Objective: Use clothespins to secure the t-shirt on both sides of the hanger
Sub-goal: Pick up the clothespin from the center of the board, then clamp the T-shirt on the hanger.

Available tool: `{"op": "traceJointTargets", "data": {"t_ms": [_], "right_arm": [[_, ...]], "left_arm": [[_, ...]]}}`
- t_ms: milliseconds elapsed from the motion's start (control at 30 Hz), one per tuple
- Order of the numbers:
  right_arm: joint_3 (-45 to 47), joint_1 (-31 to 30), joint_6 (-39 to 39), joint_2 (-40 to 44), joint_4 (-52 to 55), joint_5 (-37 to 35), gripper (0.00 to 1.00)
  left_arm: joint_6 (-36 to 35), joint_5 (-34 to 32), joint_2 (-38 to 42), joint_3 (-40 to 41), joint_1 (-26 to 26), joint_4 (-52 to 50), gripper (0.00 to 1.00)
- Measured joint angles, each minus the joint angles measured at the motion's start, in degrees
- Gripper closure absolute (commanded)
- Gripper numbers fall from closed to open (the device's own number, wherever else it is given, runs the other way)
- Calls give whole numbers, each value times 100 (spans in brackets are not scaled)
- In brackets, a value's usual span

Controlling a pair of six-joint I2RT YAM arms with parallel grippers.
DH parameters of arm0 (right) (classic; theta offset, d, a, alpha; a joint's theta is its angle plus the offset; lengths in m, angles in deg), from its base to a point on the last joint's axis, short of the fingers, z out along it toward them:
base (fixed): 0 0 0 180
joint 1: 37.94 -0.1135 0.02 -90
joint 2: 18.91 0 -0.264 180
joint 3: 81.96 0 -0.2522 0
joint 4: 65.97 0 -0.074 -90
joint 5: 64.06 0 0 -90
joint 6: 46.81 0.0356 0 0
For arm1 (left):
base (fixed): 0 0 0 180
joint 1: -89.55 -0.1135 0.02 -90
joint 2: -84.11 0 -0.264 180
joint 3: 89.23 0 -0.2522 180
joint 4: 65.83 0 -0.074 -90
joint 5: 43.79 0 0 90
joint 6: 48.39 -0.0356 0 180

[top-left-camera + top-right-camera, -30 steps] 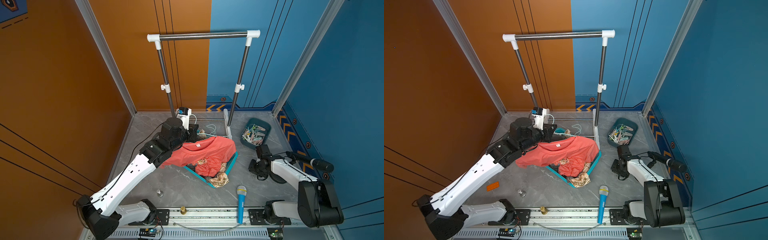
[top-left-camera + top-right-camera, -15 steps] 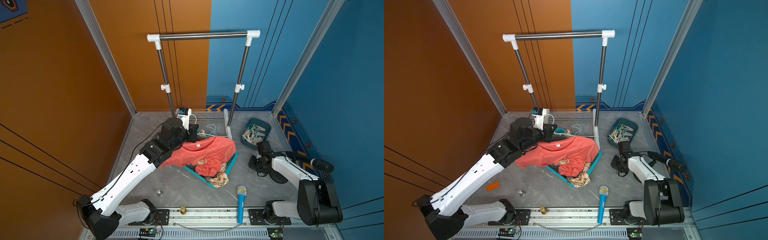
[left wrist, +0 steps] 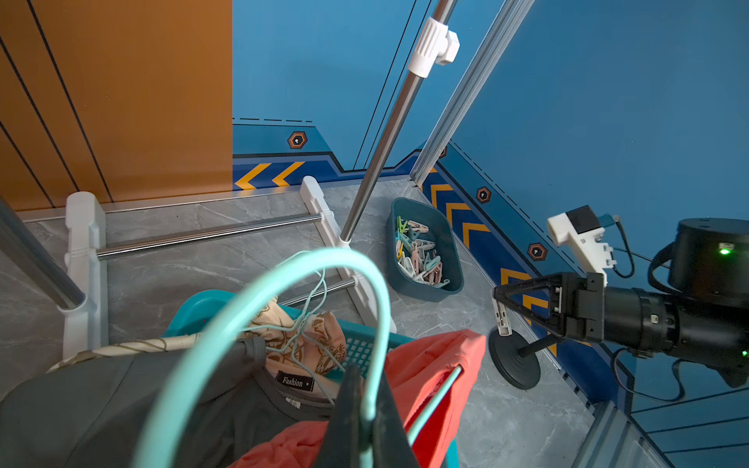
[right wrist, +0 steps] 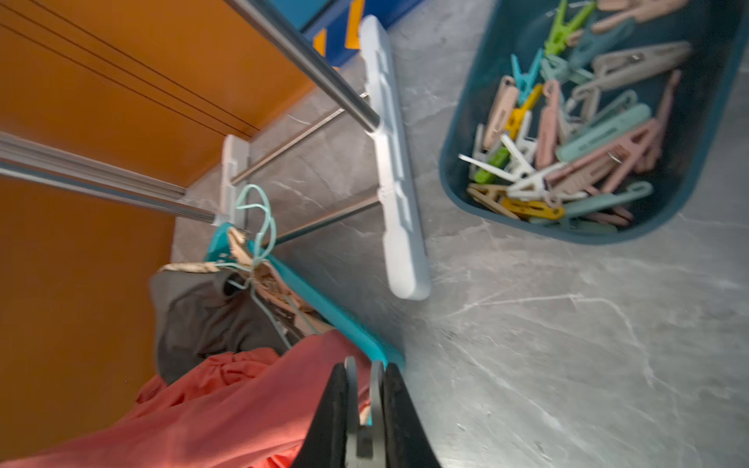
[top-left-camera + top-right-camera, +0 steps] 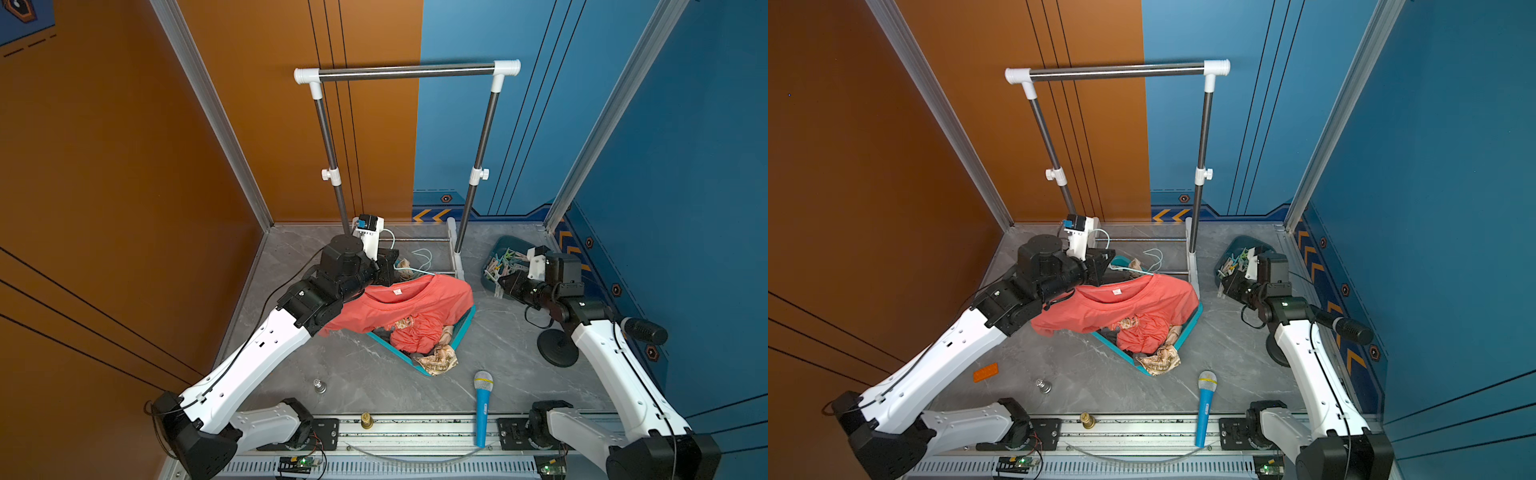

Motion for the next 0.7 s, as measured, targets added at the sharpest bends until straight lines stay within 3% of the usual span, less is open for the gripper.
{"op": "traceJointTargets", "data": {"t_ms": [367,700], "right_arm": [[-52,-37,935,195,-2378,1604,88],[-46,-835,1488,146,-3781,2065,89]], "left_arm": [[258,817,42,-2,-295,238,97],[577,1259,96,-2,-487,557,97]]}}
